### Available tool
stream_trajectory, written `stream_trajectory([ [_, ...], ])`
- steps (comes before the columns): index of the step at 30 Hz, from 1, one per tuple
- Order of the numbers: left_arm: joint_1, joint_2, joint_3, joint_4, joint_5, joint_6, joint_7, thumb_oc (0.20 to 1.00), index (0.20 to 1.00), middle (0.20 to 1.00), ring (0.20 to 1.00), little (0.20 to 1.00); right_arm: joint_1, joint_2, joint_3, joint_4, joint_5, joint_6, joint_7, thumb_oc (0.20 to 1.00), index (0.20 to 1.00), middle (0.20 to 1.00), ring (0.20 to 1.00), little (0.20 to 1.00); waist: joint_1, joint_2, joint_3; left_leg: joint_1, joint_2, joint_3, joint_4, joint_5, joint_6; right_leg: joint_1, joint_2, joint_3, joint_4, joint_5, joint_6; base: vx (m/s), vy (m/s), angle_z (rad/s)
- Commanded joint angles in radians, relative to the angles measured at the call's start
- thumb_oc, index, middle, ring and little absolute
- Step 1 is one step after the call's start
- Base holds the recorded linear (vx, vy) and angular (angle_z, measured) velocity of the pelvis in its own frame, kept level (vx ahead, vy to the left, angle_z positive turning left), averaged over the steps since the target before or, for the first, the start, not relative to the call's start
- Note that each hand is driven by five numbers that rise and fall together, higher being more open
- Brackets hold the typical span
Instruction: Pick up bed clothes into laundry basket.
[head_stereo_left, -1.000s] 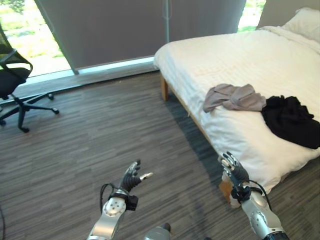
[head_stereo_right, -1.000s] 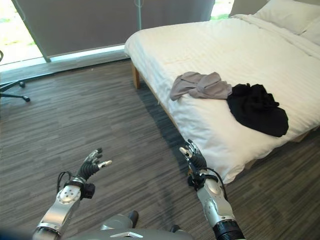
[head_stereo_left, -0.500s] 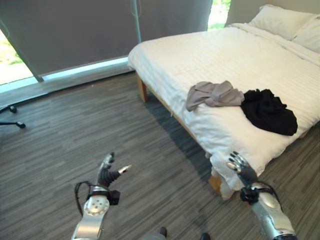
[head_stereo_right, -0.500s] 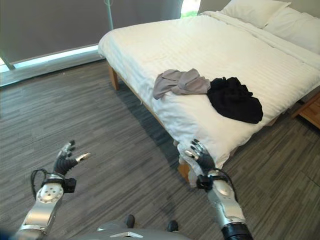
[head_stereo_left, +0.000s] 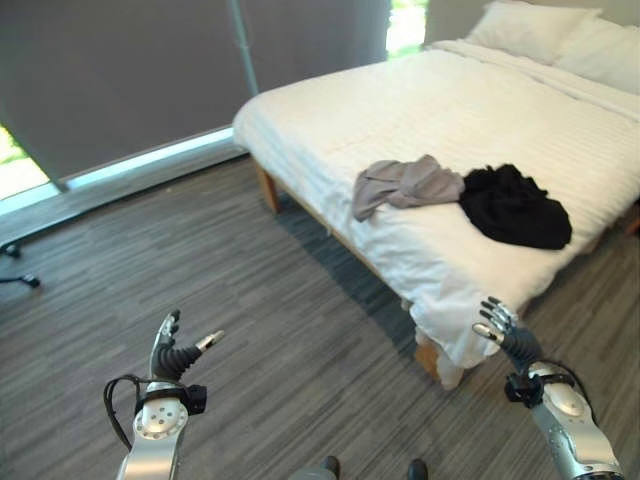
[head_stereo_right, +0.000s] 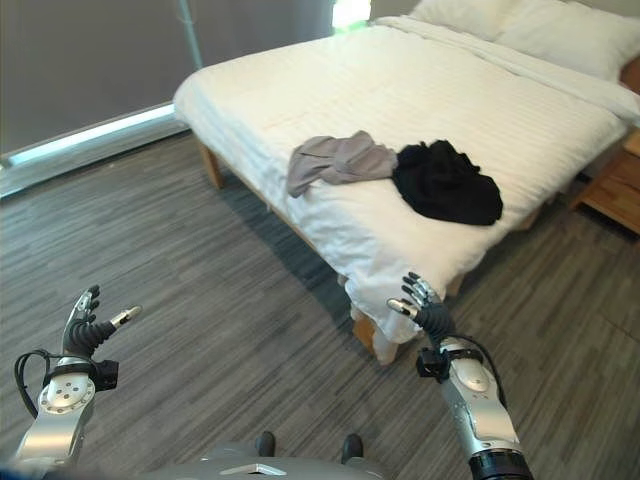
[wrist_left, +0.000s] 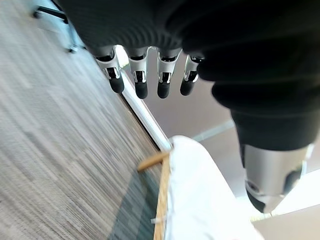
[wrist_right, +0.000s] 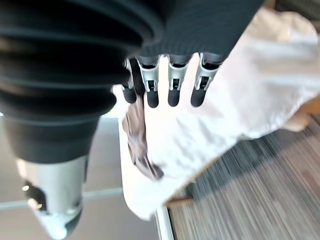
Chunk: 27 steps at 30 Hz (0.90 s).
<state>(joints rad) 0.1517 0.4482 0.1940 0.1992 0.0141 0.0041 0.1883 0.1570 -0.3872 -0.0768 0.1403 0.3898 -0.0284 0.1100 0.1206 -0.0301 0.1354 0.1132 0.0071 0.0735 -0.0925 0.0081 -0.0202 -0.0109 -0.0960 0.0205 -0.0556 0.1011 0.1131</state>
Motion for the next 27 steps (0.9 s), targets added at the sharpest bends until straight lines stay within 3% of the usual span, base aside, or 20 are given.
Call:
stream_trajectory([
  [1, -0.144, 0.073, -0.021, 0.009, 0.012, -0.058, -0.013, 1.000, 1.000, 1.000, 1.000, 1.000, 0.010, -0.059, -0.050, -0.015, -0.018, -0.055, -0.034, 1.000, 1.000, 1.000, 1.000, 1.000, -0.066, -0.031, -0.022, 0.004, -0.020, -0.014, 0.005, -0.004, 0.035, 0.005, 0.000, -0.033, -0.013, 0.087, 0.030, -0.01, 0.029, -0.95],
  [5, -0.260, 0.076, -0.093, -0.025, 0.009, -0.066, -0.032, 1.000, 1.000, 1.000, 1.000, 1.000, 0.071, -0.054, -0.126, -0.018, -0.033, -0.054, -0.038, 1.000, 1.000, 1.000, 1.000, 1.000, -0.127, -0.035, 0.003, 0.002, -0.017, 0.058, 0.005, -0.022, 0.050, -0.081, 0.013, 0.026, 0.074, 0.104, 0.057, -0.05, 0.046, -0.90],
  [6, -0.287, 0.073, -0.110, -0.032, 0.008, -0.067, -0.029, 1.000, 1.000, 1.000, 1.000, 1.000, 0.071, -0.054, -0.131, -0.012, -0.048, -0.057, -0.047, 1.000, 1.000, 1.000, 1.000, 1.000, -0.134, -0.036, 0.017, 0.011, -0.013, 0.084, 0.005, -0.031, 0.053, -0.108, 0.012, 0.014, 0.114, 0.108, 0.066, -0.06, 0.025, -1.24],
  [7, -0.306, 0.072, -0.120, -0.035, 0.006, -0.069, -0.028, 1.000, 1.000, 1.000, 1.000, 1.000, 0.066, -0.057, -0.129, -0.009, -0.057, -0.060, -0.052, 1.000, 1.000, 1.000, 1.000, 1.000, -0.131, -0.040, 0.030, 0.019, -0.010, 0.111, 0.005, -0.035, 0.052, -0.124, -0.003, -0.040, 0.139, 0.123, 0.071, -0.06, 0.002, -1.10],
  [9, -0.315, 0.060, -0.144, -0.055, -0.007, -0.072, -0.039, 1.000, 1.000, 1.000, 1.000, 1.000, 0.063, -0.050, -0.114, 0.002, -0.068, -0.057, -0.055, 1.000, 1.000, 1.000, 1.000, 1.000, -0.118, -0.038, 0.036, 0.042, 0.004, 0.162, 0.005, -0.048, 0.044, -0.122, -0.042, -0.237, 0.169, 0.114, 0.052, 0.01, -0.020, -1.37],
  [10, -0.305, 0.041, -0.158, -0.066, -0.017, -0.074, -0.058, 1.000, 1.000, 1.000, 1.000, 1.000, 0.073, -0.043, -0.099, 0.010, -0.081, -0.050, -0.045, 1.000, 1.000, 1.000, 1.000, 1.000, -0.136, -0.045, 0.031, 0.051, 0.007, 0.173, 0.005, -0.041, 0.039, -0.133, -0.022, -0.263, 0.177, 0.110, 0.040, 0.05, -0.029, -1.53],
  [11, -0.305, 0.041, -0.157, -0.066, -0.017, -0.074, -0.058, 1.000, 1.000, 1.000, 1.000, 1.000, 0.074, -0.043, -0.099, 0.010, -0.082, -0.050, -0.045, 1.000, 1.000, 1.000, 1.000, 1.000, -0.136, -0.045, 0.030, 0.051, 0.008, 0.174, 0.005, -0.041, 0.039, -0.134, -0.021, -0.262, 0.178, 0.109, 0.040, 0.08, -0.056, -1.22],
  [12, -0.309, 0.027, -0.176, -0.055, -0.027, -0.079, -0.077, 1.000, 1.000, 1.000, 1.000, 1.000, 0.073, -0.040, -0.088, 0.028, -0.082, -0.046, -0.040, 1.000, 1.000, 1.000, 1.000, 1.000, -0.137, -0.046, 0.023, 0.056, 0.011, 0.174, 0.007, -0.037, 0.034, -0.119, -0.008, -0.242, 0.149, 0.070, 0.028, 0.17, -0.110, -0.56],
  [13, -0.298, 0.016, -0.199, -0.040, -0.017, -0.079, -0.091, 1.000, 1.000, 1.000, 1.000, 1.000, 0.072, -0.032, -0.064, 0.046, -0.080, -0.049, -0.039, 1.000, 1.000, 1.000, 1.000, 1.000, -0.123, -0.052, 0.010, 0.060, 0.018, 0.164, 0.042, -0.043, 0.026, -0.080, 0.014, -0.221, 0.127, 0.039, 0.000, 0.17, -0.111, -0.13],
  [18, -0.269, -0.013, -0.204, -0.031, -0.057, -0.079, -0.107, 1.000, 1.000, 1.000, 1.000, 1.000, 0.031, -0.045, -0.031, 0.065, -0.056, -0.053, -0.038, 1.000, 1.000, 1.000, 1.000, 1.000, -0.097, -0.055, 0.009, 0.023, 0.034, 0.112, 0.184, -0.048, 0.003, -0.025, 0.018, -0.253, 0.114, 0.017, -0.026, 0.14, -0.106, 0.15],
  [20, -0.266, -0.027, -0.215, -0.014, -0.077, -0.075, -0.107, 1.000, 1.000, 1.000, 1.000, 1.000, -0.020, -0.074, -0.018, 0.045, -0.035, -0.058, -0.047, 1.000, 1.000, 1.000, 1.000, 1.000, -0.074, -0.059, 0.038, -0.077, 0.063, 0.090, 0.394, 0.003, -0.030, 0.017, -0.007, -0.298, 0.121, 0.003, -0.049, 0.10, -0.104, 0.68],
  [22, -0.254, -0.032, -0.210, -0.021, -0.093, -0.076, -0.105, 1.000, 1.000, 1.000, 1.000, 1.000, -0.034, -0.079, -0.009, 0.023, -0.030, -0.060, -0.042, 1.000, 1.000, 1.000, 1.000, 1.000, -0.063, -0.061, 0.033, -0.097, 0.039, 0.053, 0.366, 0.000, -0.032, 0.023, -0.018, -0.320, 0.118, -0.001, -0.047, 0.09, -0.031, 1.01],
  [24, -0.223, -0.038, -0.195, -0.031, -0.101, -0.073, -0.099, 1.000, 1.000, 1.000, 1.000, 1.000, -0.061, -0.076, 0.007, 0.021, -0.017, -0.060, -0.036, 1.000, 1.000, 1.000, 1.000, 1.000, -0.048, -0.055, 0.002, -0.050, 0.026, 0.031, 0.224, -0.025, -0.019, 0.041, -0.012, -0.330, 0.105, -0.012, -0.039, 0.18, 0.007, 0.81],
  [27, -0.198, -0.033, -0.180, -0.050, -0.101, -0.076, -0.092, 1.000, 1.000, 1.000, 1.000, 1.000, -0.104, -0.076, 0.039, 0.014, 0.015, -0.071, -0.025, 1.000, 1.000, 1.000, 1.000, 1.000, -0.020, -0.049, -0.013, -0.028, 0.038, 0.002, 0.086, 0.019, -0.017, 0.050, -0.002, -0.340, 0.078, -0.022, -0.038, 0.14, 0.023, 0.53],
])
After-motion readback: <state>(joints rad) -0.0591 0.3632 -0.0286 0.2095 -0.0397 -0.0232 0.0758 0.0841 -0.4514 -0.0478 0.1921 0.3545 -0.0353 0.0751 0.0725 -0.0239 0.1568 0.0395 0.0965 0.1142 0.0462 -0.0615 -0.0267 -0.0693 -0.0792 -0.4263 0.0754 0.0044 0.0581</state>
